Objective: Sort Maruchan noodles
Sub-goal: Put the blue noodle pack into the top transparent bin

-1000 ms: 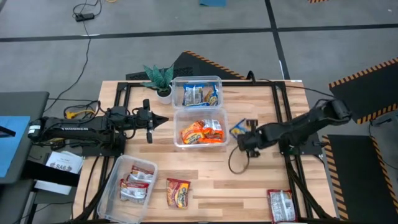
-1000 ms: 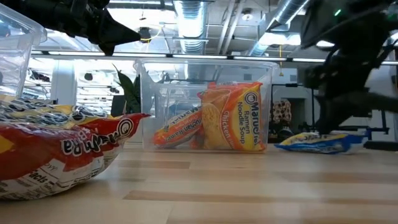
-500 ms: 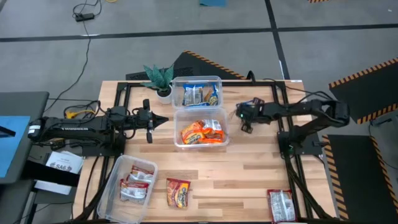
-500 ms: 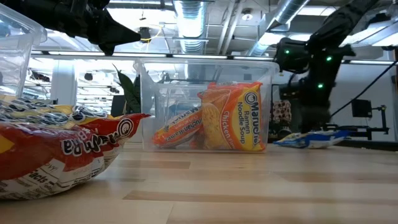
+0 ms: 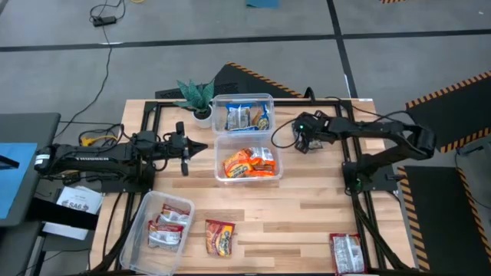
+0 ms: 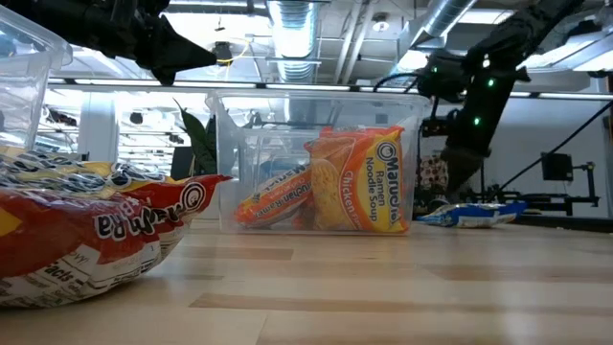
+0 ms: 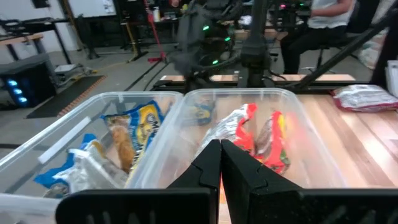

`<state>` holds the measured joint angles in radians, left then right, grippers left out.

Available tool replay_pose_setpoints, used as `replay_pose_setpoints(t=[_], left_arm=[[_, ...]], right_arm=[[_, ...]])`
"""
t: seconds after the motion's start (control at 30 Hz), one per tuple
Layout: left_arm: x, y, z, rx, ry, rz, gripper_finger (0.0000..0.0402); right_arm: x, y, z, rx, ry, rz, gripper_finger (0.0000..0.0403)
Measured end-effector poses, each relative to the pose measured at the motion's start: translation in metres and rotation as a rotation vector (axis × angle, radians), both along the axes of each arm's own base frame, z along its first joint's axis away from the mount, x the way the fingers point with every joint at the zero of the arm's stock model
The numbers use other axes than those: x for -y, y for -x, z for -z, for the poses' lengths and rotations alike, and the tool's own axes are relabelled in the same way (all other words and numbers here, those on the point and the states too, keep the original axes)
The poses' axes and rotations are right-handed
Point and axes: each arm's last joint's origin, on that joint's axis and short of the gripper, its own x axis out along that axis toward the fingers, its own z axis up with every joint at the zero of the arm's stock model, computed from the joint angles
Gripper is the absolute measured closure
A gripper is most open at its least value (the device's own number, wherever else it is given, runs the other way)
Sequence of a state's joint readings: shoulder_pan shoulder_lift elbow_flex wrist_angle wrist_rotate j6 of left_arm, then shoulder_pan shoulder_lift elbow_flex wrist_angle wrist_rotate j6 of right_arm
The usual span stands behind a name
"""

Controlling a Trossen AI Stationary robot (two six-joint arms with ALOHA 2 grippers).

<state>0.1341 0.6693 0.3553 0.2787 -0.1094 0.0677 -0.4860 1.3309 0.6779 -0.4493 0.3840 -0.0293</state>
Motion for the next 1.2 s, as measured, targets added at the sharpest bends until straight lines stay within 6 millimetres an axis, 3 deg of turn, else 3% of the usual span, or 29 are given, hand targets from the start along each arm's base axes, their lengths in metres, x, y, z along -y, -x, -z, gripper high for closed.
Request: replay_pose_setpoints(t=[0.3,0.53,0.87,1.0,1.2], left_arm=[[-0.001,0.0,0.001,-0.013,0.001,-0.029,0.0401],[-0.001,0.0,0.002,-0.018,0.002,-0.029,0.0401],[-0.001,0.0,0.002,-0.019,0.002,-0.03,0.0401],[-0.001,0.0,0.002,-0.019,0.002,-0.03,0.0401],[-0.001,0.0,0.002,-0.019,0.002,-0.03,0.0401]], right_arm=[[-0.028,0.01,-0.034,0.04,-0.098,0.03,0.0374],[-0.035,0.025,-0.041,0.097,-0.152,0.181,0.029],[-0.035,0.037,-0.001,0.156,-0.204,0.313,0.0133],[-0.027,0.036,0.006,0.255,-0.163,0.334,0.011],[-0.015,0.038,0.019,0.243,-0.116,0.401,0.0107]])
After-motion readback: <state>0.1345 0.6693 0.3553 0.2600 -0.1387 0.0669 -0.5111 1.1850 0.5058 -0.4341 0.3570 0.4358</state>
